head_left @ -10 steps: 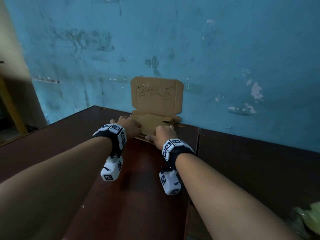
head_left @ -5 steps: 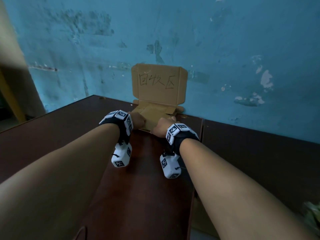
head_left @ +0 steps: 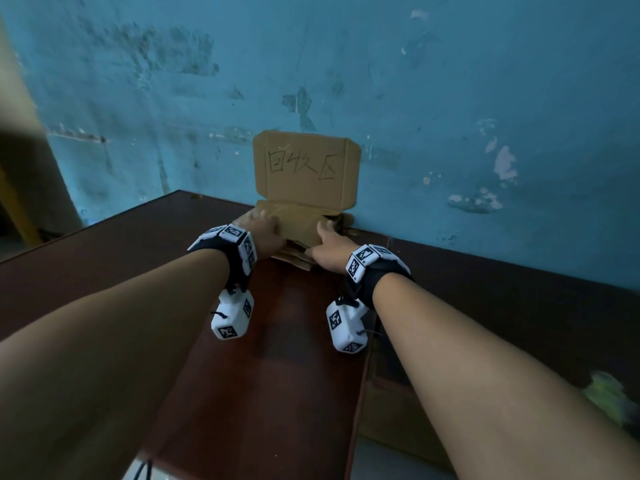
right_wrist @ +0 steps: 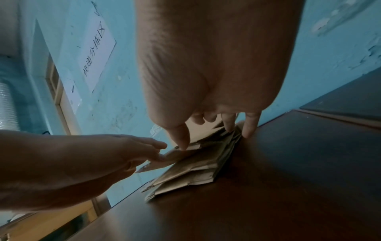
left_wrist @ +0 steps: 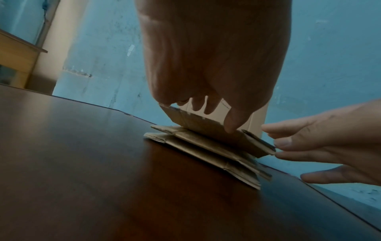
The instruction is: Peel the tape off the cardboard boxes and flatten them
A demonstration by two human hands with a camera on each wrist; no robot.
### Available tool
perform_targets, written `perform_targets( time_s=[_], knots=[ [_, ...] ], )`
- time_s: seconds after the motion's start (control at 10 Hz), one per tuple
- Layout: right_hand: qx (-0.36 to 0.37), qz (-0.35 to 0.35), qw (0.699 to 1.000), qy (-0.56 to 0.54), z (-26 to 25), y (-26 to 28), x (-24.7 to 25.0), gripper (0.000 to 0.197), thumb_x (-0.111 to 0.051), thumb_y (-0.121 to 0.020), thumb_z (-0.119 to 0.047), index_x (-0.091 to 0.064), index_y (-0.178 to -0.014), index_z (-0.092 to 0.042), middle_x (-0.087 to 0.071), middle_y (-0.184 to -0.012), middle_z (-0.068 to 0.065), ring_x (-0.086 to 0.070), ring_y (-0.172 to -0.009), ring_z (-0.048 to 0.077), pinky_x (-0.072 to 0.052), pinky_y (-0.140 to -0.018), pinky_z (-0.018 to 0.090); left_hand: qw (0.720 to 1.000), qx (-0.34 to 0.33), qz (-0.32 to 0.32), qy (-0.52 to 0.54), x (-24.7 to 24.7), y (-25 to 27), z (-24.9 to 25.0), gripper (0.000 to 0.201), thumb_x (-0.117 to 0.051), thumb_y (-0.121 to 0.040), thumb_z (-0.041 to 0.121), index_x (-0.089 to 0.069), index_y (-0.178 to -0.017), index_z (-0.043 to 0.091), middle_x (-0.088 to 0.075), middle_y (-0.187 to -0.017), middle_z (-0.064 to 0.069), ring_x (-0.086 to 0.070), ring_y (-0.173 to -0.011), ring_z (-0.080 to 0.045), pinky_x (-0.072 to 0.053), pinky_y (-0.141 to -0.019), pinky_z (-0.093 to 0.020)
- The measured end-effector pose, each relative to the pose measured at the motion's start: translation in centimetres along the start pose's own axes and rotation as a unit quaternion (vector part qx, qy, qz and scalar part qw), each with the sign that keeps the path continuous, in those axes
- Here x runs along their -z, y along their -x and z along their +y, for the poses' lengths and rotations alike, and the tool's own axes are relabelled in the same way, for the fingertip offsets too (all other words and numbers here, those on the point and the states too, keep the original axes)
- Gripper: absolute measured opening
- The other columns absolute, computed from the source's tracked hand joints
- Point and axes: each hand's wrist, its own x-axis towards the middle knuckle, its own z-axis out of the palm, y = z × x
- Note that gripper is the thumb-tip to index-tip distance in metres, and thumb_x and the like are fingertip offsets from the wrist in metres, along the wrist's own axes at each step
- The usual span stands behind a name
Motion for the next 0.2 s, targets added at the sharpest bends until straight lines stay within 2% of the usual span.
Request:
perform_targets(
  time_s=[0.1,0.2],
  knots=[
    [0.004,-0.003,1.000,0.001,-0.1,1.7,0.6,0.083,-0.051,-0.108,-0.030,0.003,-0.170,-0.020,0.014,-0.177,-0.002,-0.013,-0.162,0.033,-0.023,-0.125,0.036,0.998,0.002,-0.013,0.059,0.8,1.4,0.9,0.067,-0.062,-0.103,0.038,-0.040,-0.160,0.011,-0.032,-0.168,-0.020,-0.029,-0.156,-0.039,-0.026,-0.127,-0.047],
    [-0.005,0.003,1.000,-0.017,0.1,3.0,1.0,0.085,-0.052,-0.109,-0.033,0.004,-0.170,-0.019,0.012,-0.177,0.000,-0.006,-0.163,0.032,-0.018,-0.128,0.040,0.997,-0.004,-0.018,0.078,1.0,2.3,2.0,0.076,-0.055,-0.102,0.047,-0.030,-0.165,0.013,-0.025,-0.173,-0.017,-0.025,-0.159,-0.038,-0.024,-0.128,-0.049]
  ],
)
